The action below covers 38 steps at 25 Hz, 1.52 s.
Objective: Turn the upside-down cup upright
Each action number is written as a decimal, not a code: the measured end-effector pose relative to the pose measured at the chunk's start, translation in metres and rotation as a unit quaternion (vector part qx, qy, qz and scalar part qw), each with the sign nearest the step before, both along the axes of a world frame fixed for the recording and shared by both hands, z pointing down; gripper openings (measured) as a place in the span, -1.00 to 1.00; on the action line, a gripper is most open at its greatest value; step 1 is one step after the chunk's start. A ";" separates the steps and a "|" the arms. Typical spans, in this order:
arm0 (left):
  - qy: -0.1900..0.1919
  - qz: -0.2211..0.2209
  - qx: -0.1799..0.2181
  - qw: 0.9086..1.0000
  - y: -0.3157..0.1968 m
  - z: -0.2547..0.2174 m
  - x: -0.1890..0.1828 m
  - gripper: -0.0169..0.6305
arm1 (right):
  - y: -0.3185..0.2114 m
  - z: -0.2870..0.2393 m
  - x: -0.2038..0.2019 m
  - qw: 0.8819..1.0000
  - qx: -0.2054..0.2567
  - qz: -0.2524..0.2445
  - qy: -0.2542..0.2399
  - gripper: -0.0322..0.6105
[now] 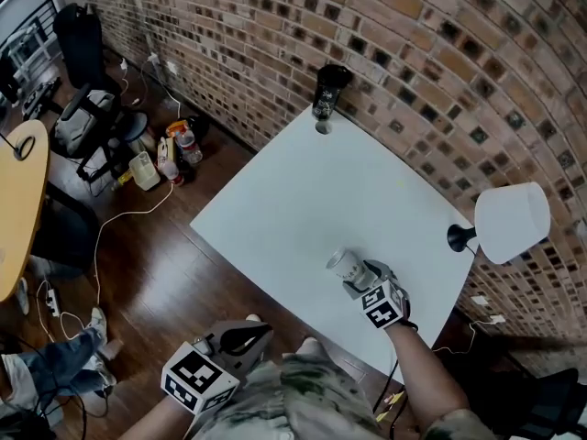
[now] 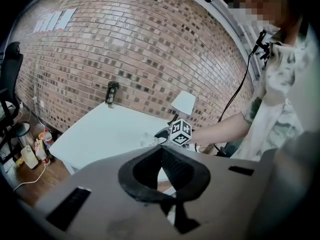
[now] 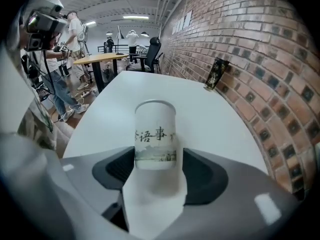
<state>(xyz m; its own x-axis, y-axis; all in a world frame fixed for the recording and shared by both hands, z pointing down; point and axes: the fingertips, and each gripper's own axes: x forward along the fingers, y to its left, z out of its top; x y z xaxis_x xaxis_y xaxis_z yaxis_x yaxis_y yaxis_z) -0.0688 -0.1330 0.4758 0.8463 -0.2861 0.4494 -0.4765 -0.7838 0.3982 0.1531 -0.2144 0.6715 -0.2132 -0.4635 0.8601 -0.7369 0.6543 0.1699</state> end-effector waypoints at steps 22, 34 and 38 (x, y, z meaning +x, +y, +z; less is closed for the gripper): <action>0.025 -0.006 -0.002 1.000 0.009 0.008 -0.002 -0.93 | 0.014 -0.039 0.039 0.980 -0.050 -0.090 0.170 -0.06; 0.044 -0.014 -0.008 0.999 0.010 0.015 -0.024 -0.93 | 0.006 -0.036 0.048 0.887 -0.118 -0.239 0.376 -0.06; 0.043 -0.017 -0.010 0.999 0.011 0.016 -0.030 -0.93 | 0.004 -0.036 0.032 0.881 -0.129 -0.253 0.378 -0.06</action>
